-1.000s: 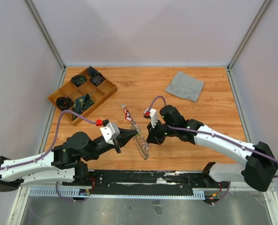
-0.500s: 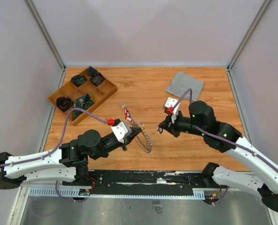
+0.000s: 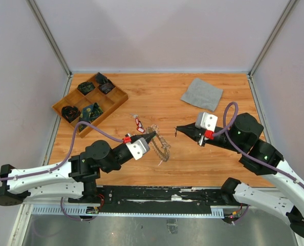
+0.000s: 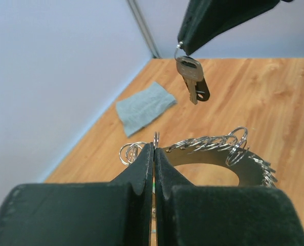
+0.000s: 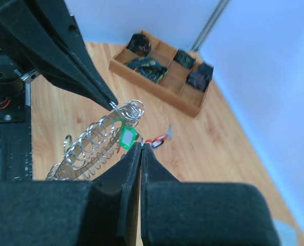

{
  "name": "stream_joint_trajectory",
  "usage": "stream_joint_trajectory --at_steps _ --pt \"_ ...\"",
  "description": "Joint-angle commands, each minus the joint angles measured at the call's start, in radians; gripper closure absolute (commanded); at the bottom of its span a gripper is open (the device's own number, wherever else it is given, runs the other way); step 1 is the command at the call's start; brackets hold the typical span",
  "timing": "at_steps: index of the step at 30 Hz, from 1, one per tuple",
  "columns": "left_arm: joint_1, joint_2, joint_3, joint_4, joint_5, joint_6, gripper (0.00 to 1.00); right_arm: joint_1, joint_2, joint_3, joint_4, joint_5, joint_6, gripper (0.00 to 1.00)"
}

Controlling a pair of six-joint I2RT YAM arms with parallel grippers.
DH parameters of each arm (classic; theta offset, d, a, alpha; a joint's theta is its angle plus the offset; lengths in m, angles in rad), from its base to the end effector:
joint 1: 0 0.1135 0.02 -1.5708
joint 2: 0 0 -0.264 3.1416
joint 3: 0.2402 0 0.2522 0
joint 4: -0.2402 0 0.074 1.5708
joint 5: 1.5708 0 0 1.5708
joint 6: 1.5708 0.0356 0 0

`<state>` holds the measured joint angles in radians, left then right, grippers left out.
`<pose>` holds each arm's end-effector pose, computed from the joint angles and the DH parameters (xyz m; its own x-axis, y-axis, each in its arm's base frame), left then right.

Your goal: Put the keys on the keyring

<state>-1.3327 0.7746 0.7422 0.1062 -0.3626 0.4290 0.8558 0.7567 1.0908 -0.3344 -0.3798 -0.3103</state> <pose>0.0559 -0.1769 0.3581 0.3591 0.1696 -0.9178 0.7432 0.5429 0.3911 0.0863 0.1195 0.4317 0.2882 -0.1007 -0.9523 -0.8993 0.3132 -0.3052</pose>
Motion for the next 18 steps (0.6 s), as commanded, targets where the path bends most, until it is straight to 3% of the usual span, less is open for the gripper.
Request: stream_joint_trajectory --at_steps 1,8,18 --pt "-0.007 0.01 0.014 0.17 -0.072 0.199 0.99 -0.009 -0.021 -0.054 0.185 -0.127 -0.166 1.0" --pt "-0.006 0.033 0.002 0.219 -0.09 0.273 0.99 -0.008 0.064 -0.016 0.171 -0.212 -0.324 1.0" --pt "-0.007 0.05 0.014 0.215 -0.076 0.234 1.0 0.007 0.128 -0.014 0.204 -0.214 -0.352 1.0"
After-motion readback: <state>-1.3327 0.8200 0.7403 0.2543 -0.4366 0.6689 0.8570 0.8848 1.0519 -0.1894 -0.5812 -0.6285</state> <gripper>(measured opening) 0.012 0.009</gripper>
